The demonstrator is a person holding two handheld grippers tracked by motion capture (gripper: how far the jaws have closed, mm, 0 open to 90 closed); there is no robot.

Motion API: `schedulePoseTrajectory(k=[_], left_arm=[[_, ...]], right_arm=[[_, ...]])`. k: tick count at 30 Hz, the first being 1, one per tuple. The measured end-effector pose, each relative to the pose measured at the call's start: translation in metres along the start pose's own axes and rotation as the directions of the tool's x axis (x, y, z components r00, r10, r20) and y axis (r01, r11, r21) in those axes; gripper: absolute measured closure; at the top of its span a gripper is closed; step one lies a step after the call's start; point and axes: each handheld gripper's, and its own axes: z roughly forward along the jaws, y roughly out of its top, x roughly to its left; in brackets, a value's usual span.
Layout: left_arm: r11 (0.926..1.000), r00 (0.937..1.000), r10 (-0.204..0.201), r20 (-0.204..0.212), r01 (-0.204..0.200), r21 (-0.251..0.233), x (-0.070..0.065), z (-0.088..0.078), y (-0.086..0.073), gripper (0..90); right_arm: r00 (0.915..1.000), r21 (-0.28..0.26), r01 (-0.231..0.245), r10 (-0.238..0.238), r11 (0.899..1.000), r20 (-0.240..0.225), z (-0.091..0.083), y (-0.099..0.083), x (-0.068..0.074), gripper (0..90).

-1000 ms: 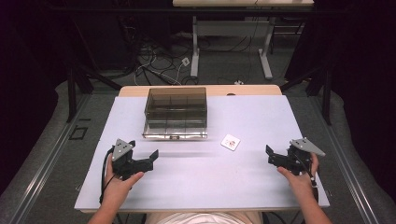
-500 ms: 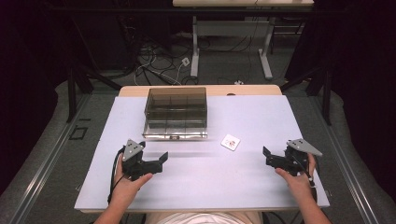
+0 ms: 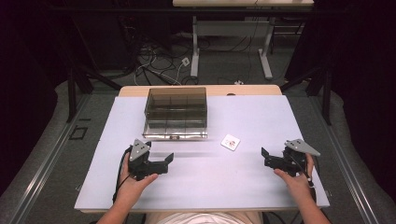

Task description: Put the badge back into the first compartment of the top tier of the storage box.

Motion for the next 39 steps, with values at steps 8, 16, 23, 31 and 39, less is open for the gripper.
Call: schedulePoseTrajectory(k=[8, 16, 23, 31, 39], left_arm=[[0.9999, 1.0000, 0.002, 0.005, -0.002, 0.012, -0.001, 0.003, 0.000, 3.0], [0.9995, 0.9996, 0.015, 0.026, -0.015, 0.026, -0.015, 0.014, 0.001, 3.3], [0.9972, 0.9970, 0.052, 0.057, -0.055, 0.051, -0.034, 0.030, 0.004, 3.2], [0.9943, 0.9929, 0.081, 0.087, -0.087, 0.063, -0.053, 0.046, 0.008, 3.9], [0.9921, 0.9910, 0.088, 0.100, -0.096, 0.080, -0.063, 0.057, 0.010, 5.3]], right_arm=[[1.0000, 0.014, 0.007, -0.007, 1.000, -0.002, 0.000, 0.000, 0.003, 0.0], [0.9999, 0.008, 0.010, -0.009, 1.000, -0.010, 0.002, 0.000, 0.005, 0.0], [1.0000, 0.010, 0.006, -0.005, 1.000, -0.007, 0.003, -0.001, 0.004, 0.0], [0.9999, 0.012, 0.007, -0.007, 1.000, -0.010, 0.003, -0.001, 0.003, 0.0], [1.0000, 0.020, 0.002, -0.002, 1.000, -0.006, 0.002, -0.001, 0.002, 0.0]])
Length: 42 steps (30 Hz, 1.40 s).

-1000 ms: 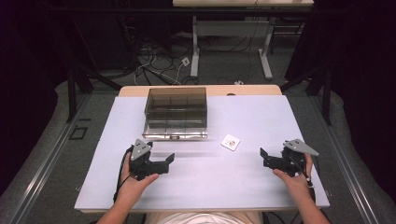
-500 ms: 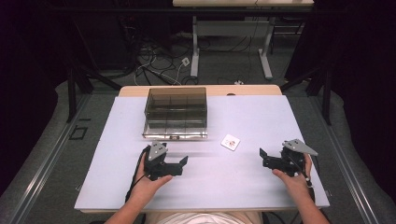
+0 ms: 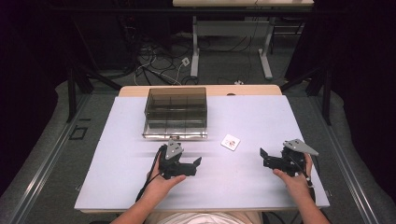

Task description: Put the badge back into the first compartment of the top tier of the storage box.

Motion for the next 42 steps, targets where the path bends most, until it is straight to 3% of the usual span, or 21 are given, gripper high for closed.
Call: schedulePoseTrajectory(k=[34, 42], left_arm=[[0.9991, 0.9981, 0.024, 0.056, -0.026, 0.033, -0.039, 0.048, 0.029, 13.1], [0.9986, 0.9973, 0.021, 0.070, -0.025, 0.046, -0.050, 0.061, 0.032, 13.7]], right_arm=[[0.9999, -0.013, -0.013, 0.013, 1.000, -0.011, 0.001, -0.001, 0.000, 0.0], [0.9998, 0.009, -0.011, 0.011, 1.000, -0.019, 0.000, -0.001, -0.001, 0.0]])
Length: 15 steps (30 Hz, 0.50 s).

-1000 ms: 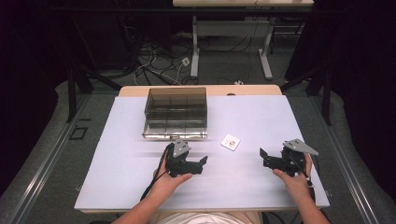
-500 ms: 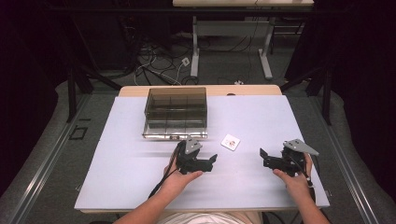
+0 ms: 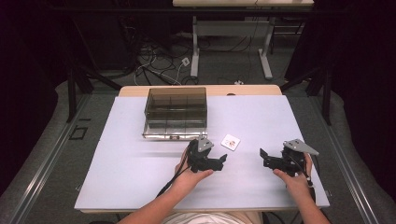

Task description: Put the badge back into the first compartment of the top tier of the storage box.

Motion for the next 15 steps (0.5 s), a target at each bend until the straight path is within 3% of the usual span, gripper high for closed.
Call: schedulePoseTrajectory(k=[15], left_arm=[[0.9999, 1.0000, -0.007, -0.006, 0.007, 0.015, -0.009, 0.019, 0.012, 15.1]], right_arm=[[1.0000, 0.002, 0.000, 0.000, 1.000, -0.004, 0.001, 0.000, 0.000, 0.0]])
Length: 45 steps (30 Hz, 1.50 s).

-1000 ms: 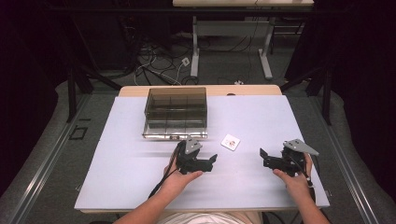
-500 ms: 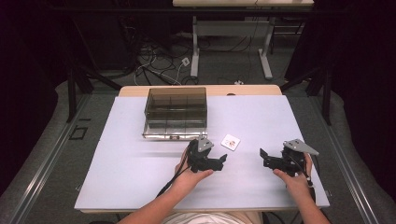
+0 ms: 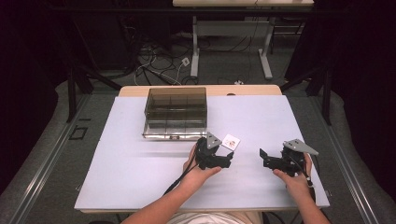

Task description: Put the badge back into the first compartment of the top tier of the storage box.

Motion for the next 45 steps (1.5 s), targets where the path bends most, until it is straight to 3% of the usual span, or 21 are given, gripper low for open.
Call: schedulePoseTrajectory(k=[6, 27, 45], left_arm=[[0.9998, 0.9998, -0.018, -0.008, 0.018, -0.009, -0.002, 0.008, 0.003, 15.3], [1.0000, 0.9979, -0.005, -0.065, 0.005, 0.006, -0.001, 0.039, 0.012, 16.6], [0.9993, 0.9974, -0.018, -0.070, 0.020, 0.031, -0.006, 0.058, 0.010, 16.9]], right_arm=[[1.0000, 0.001, 0.003, -0.003, 1.000, -0.001, 0.000, 0.000, 0.000, 0.0], [1.0000, -0.005, 0.002, -0.002, 1.000, -0.005, 0.002, -0.001, -0.001, 0.0], [0.9999, 0.001, 0.007, -0.007, 1.000, -0.012, 0.003, -0.001, 0.000, 0.0]])
